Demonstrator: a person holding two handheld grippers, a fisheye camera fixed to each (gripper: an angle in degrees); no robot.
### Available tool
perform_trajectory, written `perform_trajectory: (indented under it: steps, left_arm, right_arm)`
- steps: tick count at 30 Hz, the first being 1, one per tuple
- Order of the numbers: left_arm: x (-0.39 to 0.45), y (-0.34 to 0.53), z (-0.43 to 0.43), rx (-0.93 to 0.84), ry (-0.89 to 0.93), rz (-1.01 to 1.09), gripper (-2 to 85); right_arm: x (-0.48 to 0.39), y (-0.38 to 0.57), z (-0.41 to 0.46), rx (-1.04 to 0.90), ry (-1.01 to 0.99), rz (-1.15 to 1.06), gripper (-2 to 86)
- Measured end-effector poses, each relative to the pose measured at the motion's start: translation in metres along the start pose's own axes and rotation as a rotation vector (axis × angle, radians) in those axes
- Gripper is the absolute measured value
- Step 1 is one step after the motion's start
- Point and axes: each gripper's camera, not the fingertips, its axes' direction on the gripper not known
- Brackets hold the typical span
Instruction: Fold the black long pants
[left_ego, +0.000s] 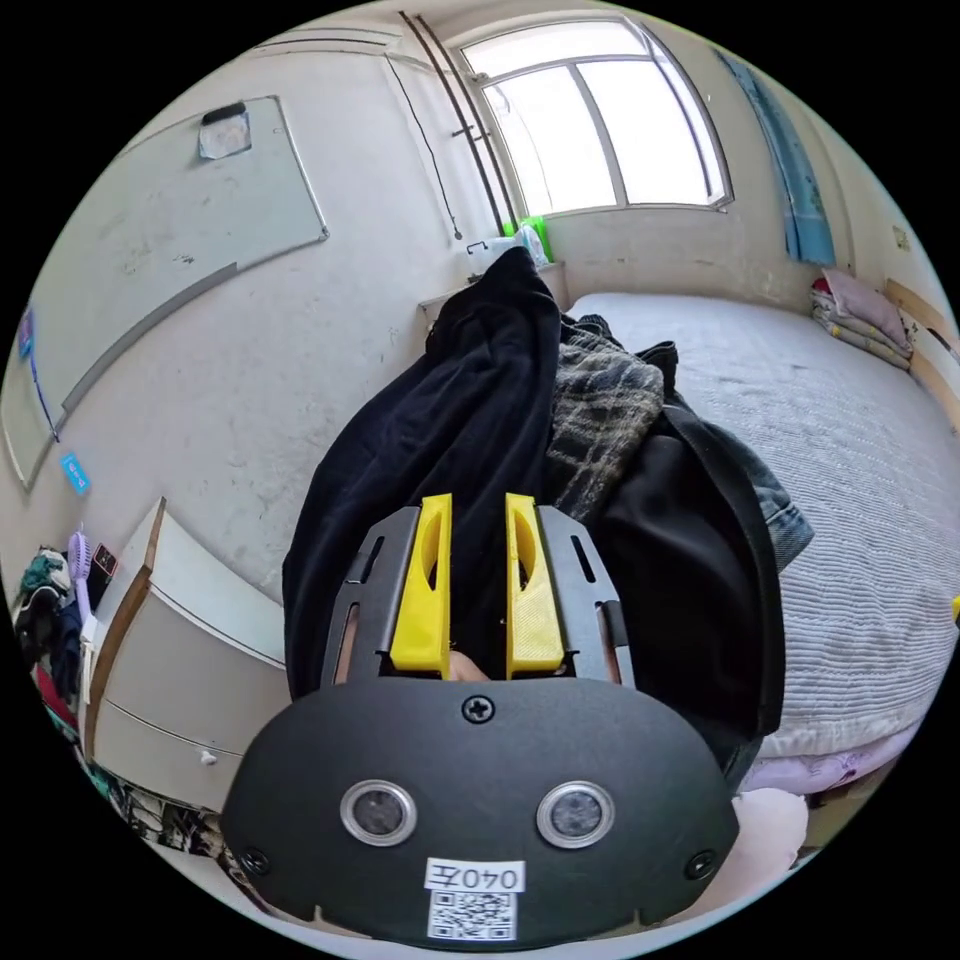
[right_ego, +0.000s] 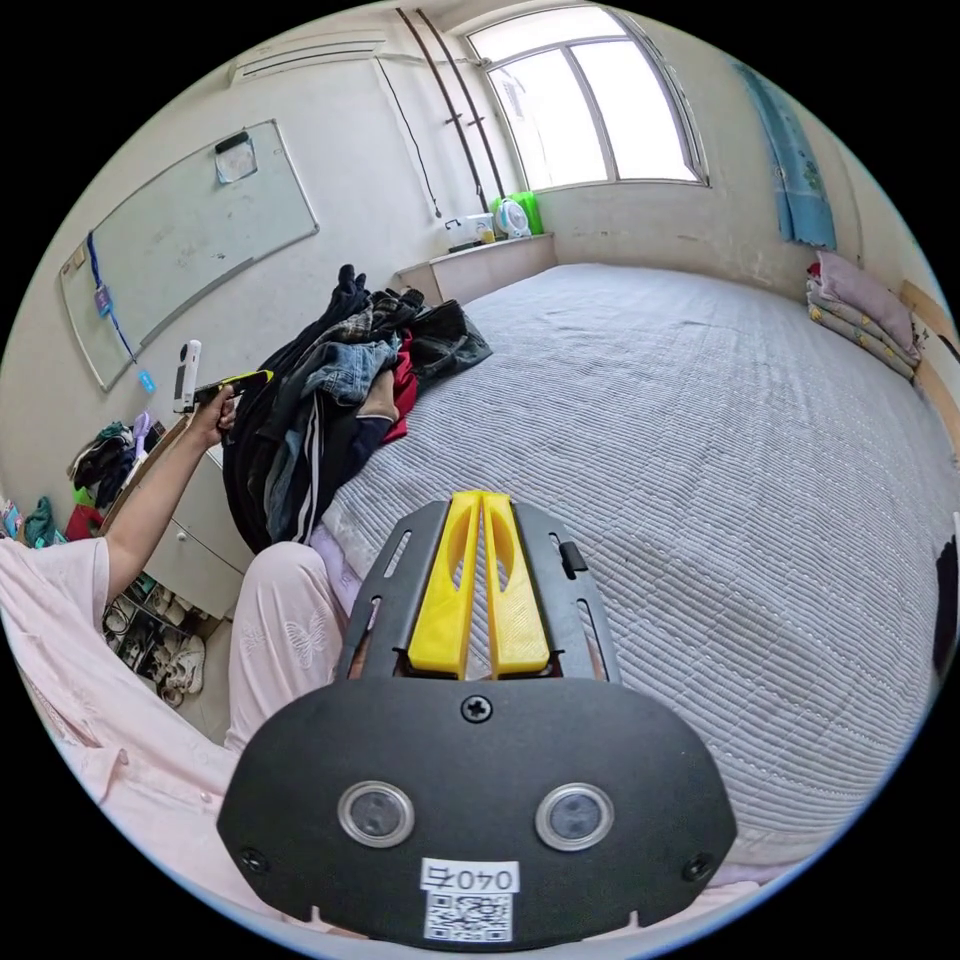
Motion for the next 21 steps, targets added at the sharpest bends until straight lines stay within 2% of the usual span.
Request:
perform_trajectory:
  steps: [5, 9, 12, 15, 19, 21]
  left_arm:
    - [-0.010, 0.007, 0.033, -0.057, 0.007, 0.031, 1.7]
    - [-0.060, 0.007, 0.022, 0.007, 0.133, -0.129, -0.5]
    - [-0.092, 0.016, 0.011, 0.053, 0.232, -0.158, -0.8]
    - [-0.105, 0.034, 0.003, 0.086, 0.326, -0.117, -0.8]
    - [-0.088, 0.066, -0.001, 0.093, 0.416, -0.015, -0.8]
    - [-0.076, 0.083, -0.003, 0.094, 0.420, 0.025, -0.8]
  right_arm:
    - [-0.015, -0.038, 0.009, -0.013, -0.009, -0.022, -0.9]
    - [-0.028, -0.074, 0.014, -0.008, -0.029, -0.047, -0.9]
    - [-0.041, -0.107, 0.019, 0.018, -0.102, -0.096, -0.9]
    - [-0.065, -0.151, 0.035, 0.035, -0.249, -0.205, -0.8]
    - [-0.111, -0.221, 0.066, 0.028, -0.333, -0.347, 0.3]
    - [-0.139, -0.277, 0.090, 0.018, -0.362, -0.377, 5.5]
